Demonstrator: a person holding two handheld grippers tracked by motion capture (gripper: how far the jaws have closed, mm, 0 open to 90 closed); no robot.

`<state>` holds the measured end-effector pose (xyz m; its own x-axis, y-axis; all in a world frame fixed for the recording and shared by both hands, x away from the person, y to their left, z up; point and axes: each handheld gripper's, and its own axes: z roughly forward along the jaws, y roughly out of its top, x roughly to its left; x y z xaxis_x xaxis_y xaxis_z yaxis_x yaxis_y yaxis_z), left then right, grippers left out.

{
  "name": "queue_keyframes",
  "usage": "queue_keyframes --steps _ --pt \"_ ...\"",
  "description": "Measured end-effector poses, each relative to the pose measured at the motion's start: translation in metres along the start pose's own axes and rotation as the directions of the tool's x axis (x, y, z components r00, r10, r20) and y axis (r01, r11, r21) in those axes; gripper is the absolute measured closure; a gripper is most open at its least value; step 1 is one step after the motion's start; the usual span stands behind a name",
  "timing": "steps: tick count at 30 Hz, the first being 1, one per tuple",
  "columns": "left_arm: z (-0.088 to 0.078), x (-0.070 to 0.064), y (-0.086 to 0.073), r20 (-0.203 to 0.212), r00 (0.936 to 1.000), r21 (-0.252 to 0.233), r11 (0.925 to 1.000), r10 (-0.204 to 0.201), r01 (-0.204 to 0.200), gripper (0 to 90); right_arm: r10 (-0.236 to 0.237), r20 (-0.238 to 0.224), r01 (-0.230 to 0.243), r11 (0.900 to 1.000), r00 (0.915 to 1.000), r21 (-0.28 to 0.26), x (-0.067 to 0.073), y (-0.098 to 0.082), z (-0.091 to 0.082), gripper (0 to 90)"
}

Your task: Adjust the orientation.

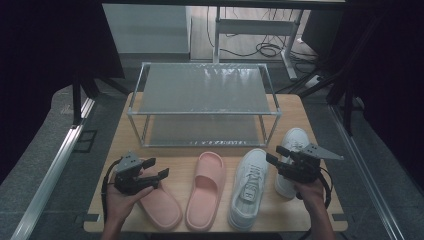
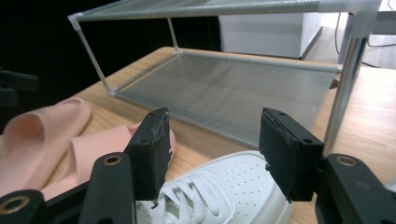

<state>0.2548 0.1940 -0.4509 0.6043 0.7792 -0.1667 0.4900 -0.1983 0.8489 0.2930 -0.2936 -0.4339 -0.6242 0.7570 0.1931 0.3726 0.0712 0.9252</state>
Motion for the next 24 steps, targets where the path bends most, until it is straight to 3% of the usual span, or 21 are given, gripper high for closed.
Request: queue_keyframes --steps 5,6,8,11,15,18,21,24 --pt "0.002 0.001 -0.002 -0.007 0.9999 0.002 0.9999 -0.011 0.011 36.1 -0.015 -0.021 0.015 1.000 0.9997 -0.007 0.005 0.000 -0.001 43.3" --pt "0.002 0.002 -0.003 -0.006 0.9998 0.000 0.9998 -0.018 0.018 36.8 -0.040 -0.022 0.040 0.999 0.9990 0.005 0.008 0.000 0.001 42.6" --pt "0.003 0.003 -0.006 -0.013 0.9990 0.001 0.9990 -0.044 0.044 39.4 -0.036 -0.017 0.036 0.999 0.9992 0.013 0.010 -0.001 0.004 42.1" --pt "0.002 0.002 -0.007 -0.005 0.9989 0.010 0.9988 -0.047 0.047 46.2 -0.046 0.010 0.046 0.999 0.9989 0.017 0.014 -0.001 0.007 41.5" --pt "0.001 -0.001 -0.007 0.016 0.9993 0.012 0.9993 -0.034 0.034 61.6 -0.041 -0.009 0.041 0.999 0.9991 0.001 0.018 0.001 0.008 41.8" --pt "0.006 -0.004 -0.006 0.031 0.9993 0.039 0.9991 -0.019 0.018 70.5 -0.067 -0.005 0.067 0.998 0.9977 0.014 0.024 -0.001 0.010 41.7" --pt "0.012 -0.005 -0.007 0.024 0.9996 0.069 0.9976 -0.011 0.009 75.0 -0.075 0.014 0.075 0.997 0.9971 0.019 0.025 0.001 0.008 41.6" --pt "0.009 0.000 -0.008 0.001 0.9997 0.066 0.9975 -0.026 0.026 82.5 -0.059 0.025 0.059 0.998 0.9980 0.008 0.022 0.002 0.006 41.6"
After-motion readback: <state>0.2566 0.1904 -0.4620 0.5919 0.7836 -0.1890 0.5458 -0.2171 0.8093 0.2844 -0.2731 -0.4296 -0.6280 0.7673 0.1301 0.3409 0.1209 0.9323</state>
